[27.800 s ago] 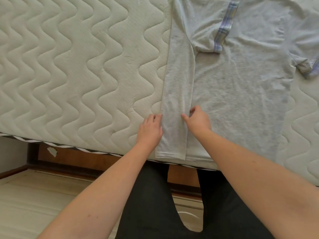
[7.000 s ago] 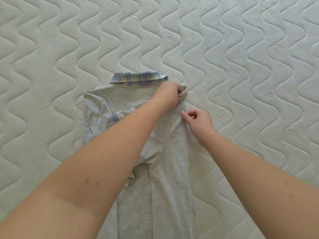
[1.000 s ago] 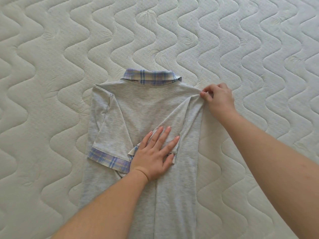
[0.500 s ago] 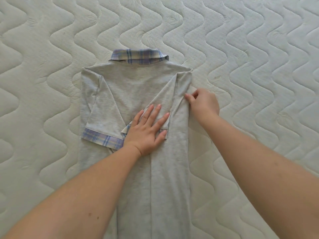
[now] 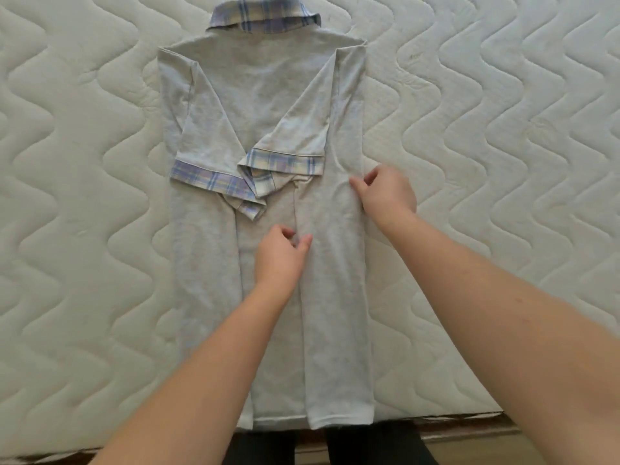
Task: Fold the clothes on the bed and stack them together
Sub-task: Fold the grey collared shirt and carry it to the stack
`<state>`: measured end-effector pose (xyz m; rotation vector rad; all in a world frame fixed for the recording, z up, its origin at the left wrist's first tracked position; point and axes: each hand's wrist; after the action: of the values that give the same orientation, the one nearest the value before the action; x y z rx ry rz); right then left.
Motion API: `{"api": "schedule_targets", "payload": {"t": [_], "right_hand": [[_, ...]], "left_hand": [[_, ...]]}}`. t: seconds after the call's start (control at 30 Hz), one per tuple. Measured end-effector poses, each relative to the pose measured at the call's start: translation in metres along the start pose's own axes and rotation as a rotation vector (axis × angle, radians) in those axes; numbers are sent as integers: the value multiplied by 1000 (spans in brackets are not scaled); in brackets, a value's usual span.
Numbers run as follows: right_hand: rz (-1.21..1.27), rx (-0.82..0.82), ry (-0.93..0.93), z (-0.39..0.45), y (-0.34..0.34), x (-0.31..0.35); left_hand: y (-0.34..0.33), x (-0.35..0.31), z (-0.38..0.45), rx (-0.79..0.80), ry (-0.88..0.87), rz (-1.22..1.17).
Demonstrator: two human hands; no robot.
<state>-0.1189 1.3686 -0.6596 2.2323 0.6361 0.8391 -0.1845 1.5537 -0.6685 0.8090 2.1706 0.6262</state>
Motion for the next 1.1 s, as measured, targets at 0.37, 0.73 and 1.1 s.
{"api": "schedule_targets", "payload": {"t": [0.37, 0.73, 1.1], "right_hand": [[-30, 187, -55, -47, -10, -31], [1, 211, -17, -112, -39, -87], [137, 272, -35, -147, -55, -124]], "left_hand": [[-7, 15, -39, 313, 125, -414], [-40, 54, -95, 296, 221, -507], [-59, 88, -135, 347, 272, -548]]}}
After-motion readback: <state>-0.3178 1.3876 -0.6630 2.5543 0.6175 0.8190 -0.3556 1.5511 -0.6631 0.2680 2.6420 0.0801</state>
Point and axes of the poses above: each hand's wrist, its own z-axis towards the middle knuckle, its own y-axis out of the back of the hand, x = y × z, and after that the axes turned 3 degrees about z, right-handed
